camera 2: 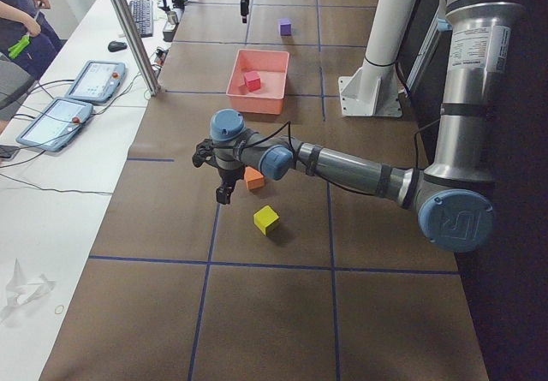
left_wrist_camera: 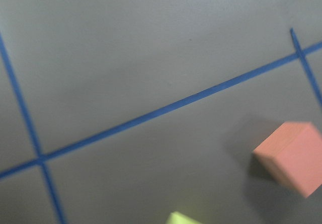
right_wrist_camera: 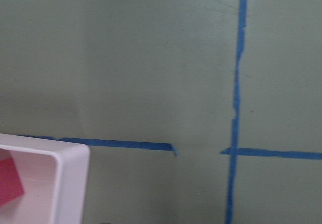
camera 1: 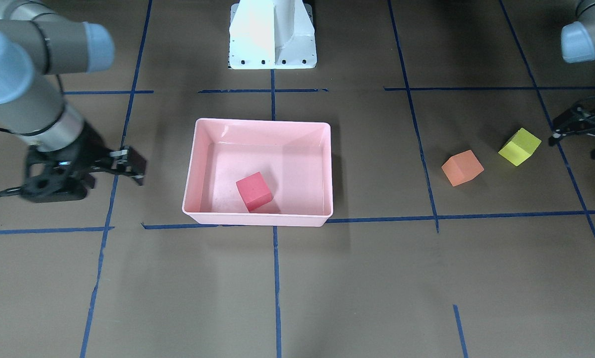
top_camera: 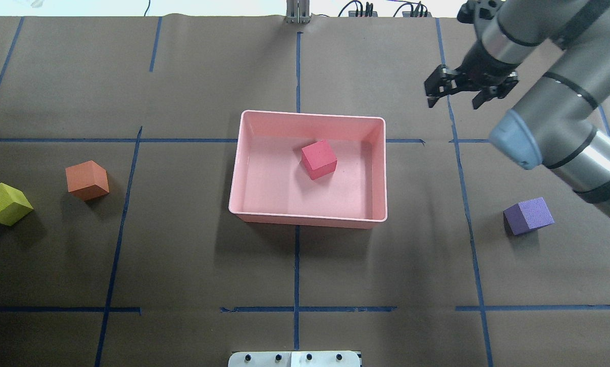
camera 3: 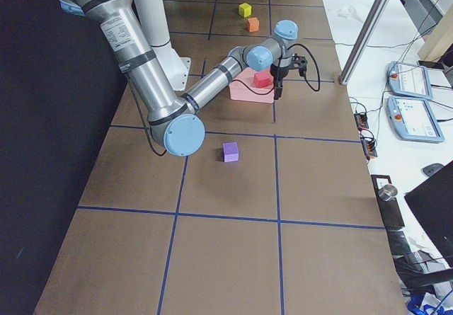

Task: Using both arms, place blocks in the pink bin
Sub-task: 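Raise the right gripper from the bin while the left gripper reaches for the orange cube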

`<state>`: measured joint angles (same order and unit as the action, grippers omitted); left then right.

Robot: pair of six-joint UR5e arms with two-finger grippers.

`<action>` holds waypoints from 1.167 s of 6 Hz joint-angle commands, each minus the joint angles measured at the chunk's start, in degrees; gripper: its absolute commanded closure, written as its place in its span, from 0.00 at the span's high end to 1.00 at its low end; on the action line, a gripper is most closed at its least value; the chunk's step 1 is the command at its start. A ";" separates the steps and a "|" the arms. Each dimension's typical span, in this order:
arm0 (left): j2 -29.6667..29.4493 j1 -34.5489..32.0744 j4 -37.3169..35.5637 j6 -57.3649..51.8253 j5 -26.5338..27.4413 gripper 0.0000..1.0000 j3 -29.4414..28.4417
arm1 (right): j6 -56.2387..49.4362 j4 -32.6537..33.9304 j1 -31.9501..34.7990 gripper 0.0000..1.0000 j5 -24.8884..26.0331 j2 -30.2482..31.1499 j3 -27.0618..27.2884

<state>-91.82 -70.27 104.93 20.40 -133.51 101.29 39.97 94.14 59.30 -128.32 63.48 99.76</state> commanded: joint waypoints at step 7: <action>0.41 18.66 15.04 44.29 10.46 1.00 -1.27 | -46.38 -0.80 20.77 1.00 -6.59 19.14 -2.29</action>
<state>-91.22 -52.84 119.91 64.61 -123.17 100.35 -6.30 93.42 79.98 -134.95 82.25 97.34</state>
